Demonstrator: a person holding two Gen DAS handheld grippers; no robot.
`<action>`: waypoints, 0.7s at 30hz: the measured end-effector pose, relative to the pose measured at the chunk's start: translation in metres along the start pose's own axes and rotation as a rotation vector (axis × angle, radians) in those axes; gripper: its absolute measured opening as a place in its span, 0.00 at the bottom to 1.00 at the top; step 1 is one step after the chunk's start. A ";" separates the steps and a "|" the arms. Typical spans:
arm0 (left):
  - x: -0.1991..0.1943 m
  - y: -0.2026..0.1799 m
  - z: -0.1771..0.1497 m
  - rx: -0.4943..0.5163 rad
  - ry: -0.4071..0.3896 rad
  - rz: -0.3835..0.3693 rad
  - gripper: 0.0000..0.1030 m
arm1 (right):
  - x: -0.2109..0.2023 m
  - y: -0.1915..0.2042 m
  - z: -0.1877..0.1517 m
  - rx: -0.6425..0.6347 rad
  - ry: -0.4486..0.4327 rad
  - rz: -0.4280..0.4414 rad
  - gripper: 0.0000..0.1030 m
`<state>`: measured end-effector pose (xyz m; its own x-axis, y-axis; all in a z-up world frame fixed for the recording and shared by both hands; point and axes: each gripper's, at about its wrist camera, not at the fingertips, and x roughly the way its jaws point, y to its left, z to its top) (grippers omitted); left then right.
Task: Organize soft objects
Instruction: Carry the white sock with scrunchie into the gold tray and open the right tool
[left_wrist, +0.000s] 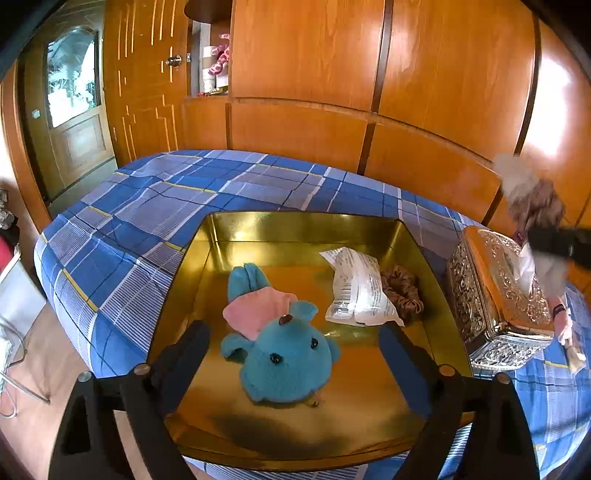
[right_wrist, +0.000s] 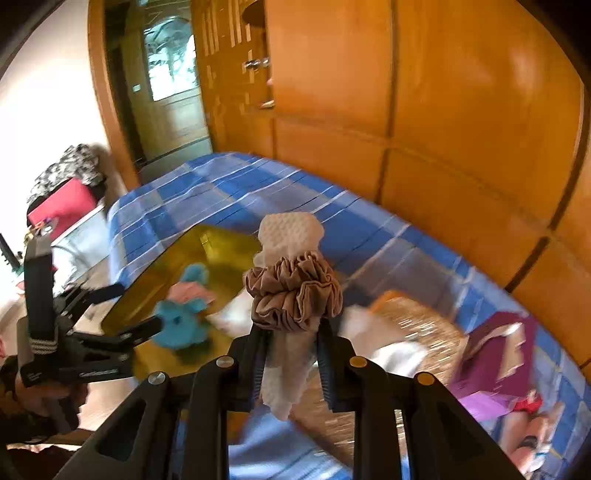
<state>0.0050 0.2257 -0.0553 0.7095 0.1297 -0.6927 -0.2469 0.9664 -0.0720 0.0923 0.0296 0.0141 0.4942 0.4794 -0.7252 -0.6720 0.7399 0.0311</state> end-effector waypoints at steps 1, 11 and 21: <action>-0.001 0.000 0.000 -0.001 -0.005 -0.001 0.91 | 0.005 0.008 -0.004 0.004 0.014 0.014 0.24; -0.003 0.005 -0.001 -0.013 -0.010 0.019 0.92 | 0.047 0.038 -0.033 0.096 0.108 0.090 0.25; -0.006 0.021 0.003 -0.064 -0.036 0.041 0.93 | 0.073 0.050 -0.042 0.141 0.151 0.080 0.44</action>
<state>-0.0027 0.2461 -0.0508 0.7208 0.1776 -0.6699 -0.3167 0.9442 -0.0904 0.0717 0.0815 -0.0664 0.3472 0.4714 -0.8107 -0.6172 0.7657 0.1809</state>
